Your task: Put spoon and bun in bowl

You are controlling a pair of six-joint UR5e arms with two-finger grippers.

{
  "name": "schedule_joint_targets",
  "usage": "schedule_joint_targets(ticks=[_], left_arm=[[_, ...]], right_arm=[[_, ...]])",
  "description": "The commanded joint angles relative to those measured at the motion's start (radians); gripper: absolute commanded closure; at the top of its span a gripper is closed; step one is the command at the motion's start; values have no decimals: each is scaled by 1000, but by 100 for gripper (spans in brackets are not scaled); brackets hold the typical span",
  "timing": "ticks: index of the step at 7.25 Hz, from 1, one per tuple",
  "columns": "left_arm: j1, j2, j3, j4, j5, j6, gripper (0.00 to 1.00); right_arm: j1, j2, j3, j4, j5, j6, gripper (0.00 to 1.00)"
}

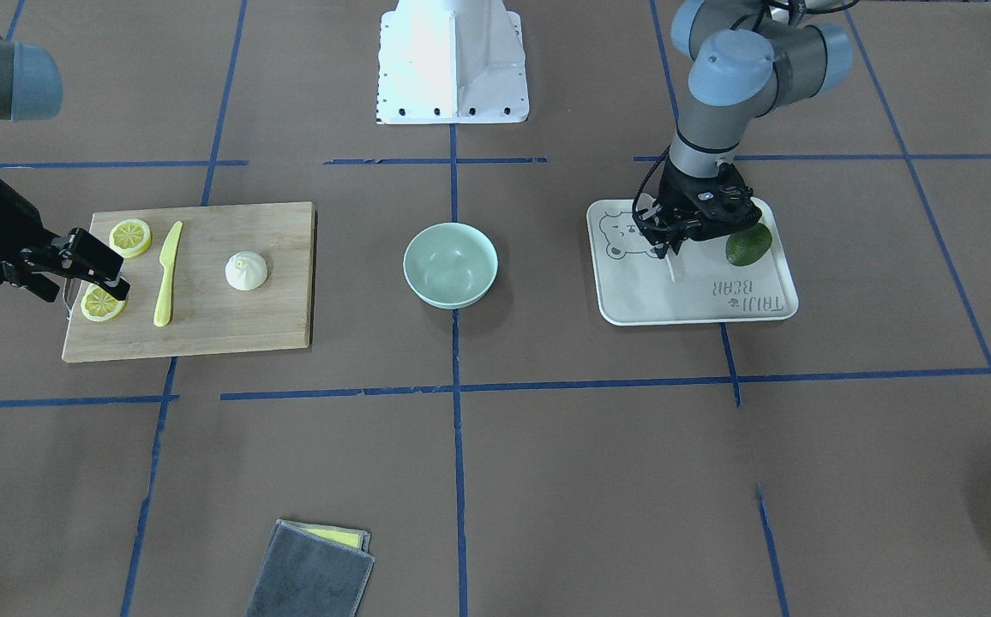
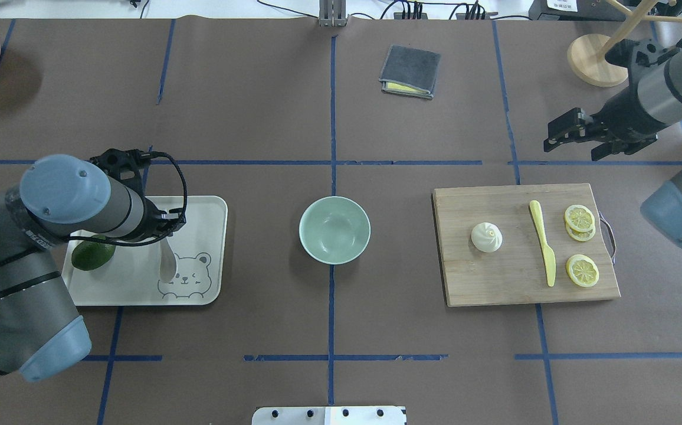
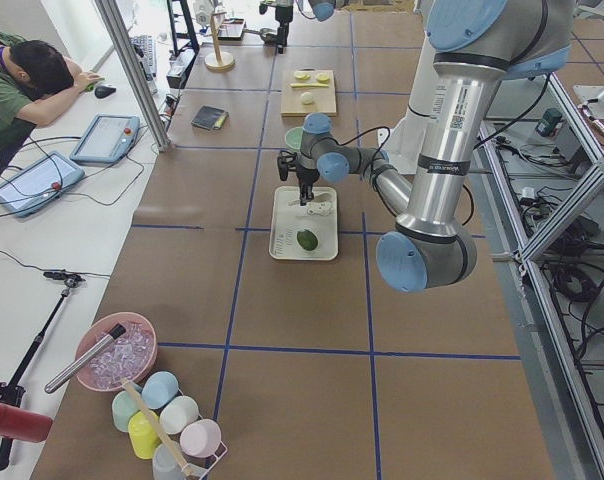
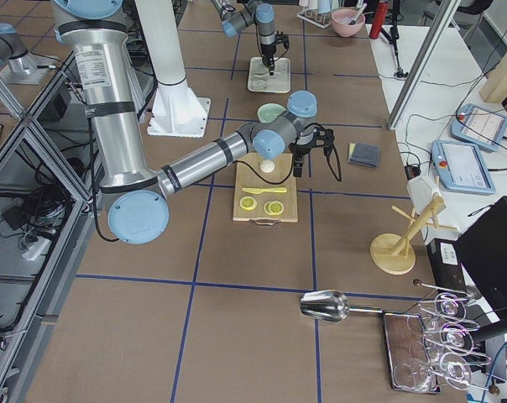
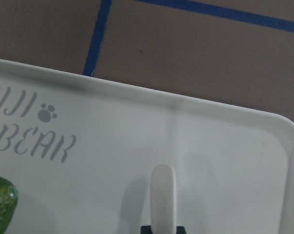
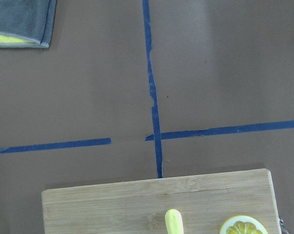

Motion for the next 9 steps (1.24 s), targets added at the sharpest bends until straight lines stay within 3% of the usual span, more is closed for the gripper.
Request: schedule_joint_targets(ticks=[1,3,5,7,9], left_arm=[[-57,-72,-18,25,-9,-6,100],[-55,-178,-2,8,-11,-148,100],[-54,-215,6,5,-11,-187,100],[-52,-289,72,1,-11,-213,100],[-52,-290,77,-22,-11,-218,100]], right_arm=[[-114,34,-5,7,-107,97,0],[-217,59,-2,11,-202,181,0],[-335,56,-6,10,-318,204,0],[-380,41,-16,8,-341,214,0],[-392,41,-28,1,-340,212,0]])
